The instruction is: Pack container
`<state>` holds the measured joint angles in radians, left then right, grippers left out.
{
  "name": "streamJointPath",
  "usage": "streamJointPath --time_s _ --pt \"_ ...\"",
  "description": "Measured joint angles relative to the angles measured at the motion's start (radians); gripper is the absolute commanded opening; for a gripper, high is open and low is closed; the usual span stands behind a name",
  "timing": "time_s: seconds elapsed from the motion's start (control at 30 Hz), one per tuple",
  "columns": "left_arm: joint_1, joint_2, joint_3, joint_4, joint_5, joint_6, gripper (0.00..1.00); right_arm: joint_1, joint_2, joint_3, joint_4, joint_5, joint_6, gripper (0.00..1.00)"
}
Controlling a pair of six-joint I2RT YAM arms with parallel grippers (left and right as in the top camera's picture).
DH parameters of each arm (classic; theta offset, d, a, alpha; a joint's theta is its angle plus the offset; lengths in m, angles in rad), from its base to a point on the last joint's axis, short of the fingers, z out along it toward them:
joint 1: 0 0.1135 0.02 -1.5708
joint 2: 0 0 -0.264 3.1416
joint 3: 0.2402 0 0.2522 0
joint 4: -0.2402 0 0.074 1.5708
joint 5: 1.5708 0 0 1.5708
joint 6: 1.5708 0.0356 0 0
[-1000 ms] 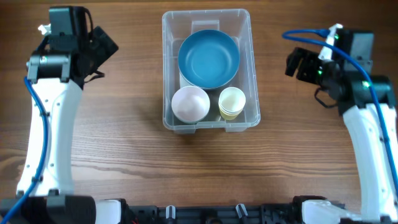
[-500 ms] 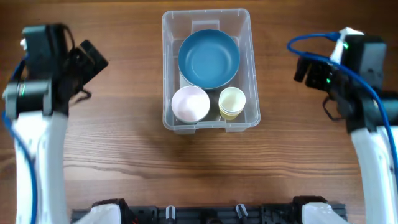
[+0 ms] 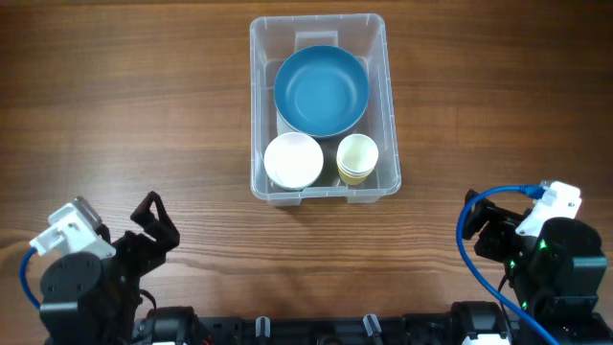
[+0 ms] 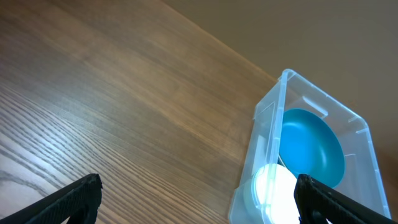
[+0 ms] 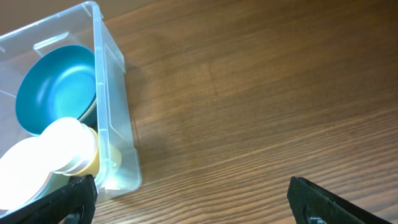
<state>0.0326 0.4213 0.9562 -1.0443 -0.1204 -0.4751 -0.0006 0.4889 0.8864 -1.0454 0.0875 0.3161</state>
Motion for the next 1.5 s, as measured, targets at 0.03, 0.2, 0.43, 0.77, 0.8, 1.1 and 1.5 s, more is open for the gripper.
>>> streamJointPath --time_s 0.03,0.2,0.43,0.77,0.8,1.1,1.5 --pt "0.000 -0.008 0.000 -0.004 0.000 0.000 1.00 0.000 -0.002 0.000 0.000 0.000 0.005 1.00" --pt "0.000 -0.013 -0.001 -0.030 0.000 0.000 1.00 0.000 -0.002 0.000 -0.002 0.000 0.017 1.00" --pt "0.000 -0.013 -0.001 -0.031 0.000 0.000 1.00 0.000 -0.007 -0.008 0.057 0.040 -0.003 1.00" --pt "0.000 -0.013 -0.003 -0.034 0.000 0.000 1.00 0.000 -0.395 -0.537 0.777 -0.081 -0.188 1.00" --pt "0.000 -0.013 -0.003 -0.033 0.000 0.000 1.00 0.000 -0.412 -0.585 0.847 -0.093 -0.191 1.00" --pt "0.000 -0.013 -0.003 -0.033 0.000 0.000 1.00 0.021 -0.469 -0.795 1.134 -0.118 -0.192 1.00" --pt "0.000 -0.013 -0.003 -0.033 0.000 0.000 1.00 0.024 -0.472 -0.880 1.043 -0.139 -0.179 1.00"
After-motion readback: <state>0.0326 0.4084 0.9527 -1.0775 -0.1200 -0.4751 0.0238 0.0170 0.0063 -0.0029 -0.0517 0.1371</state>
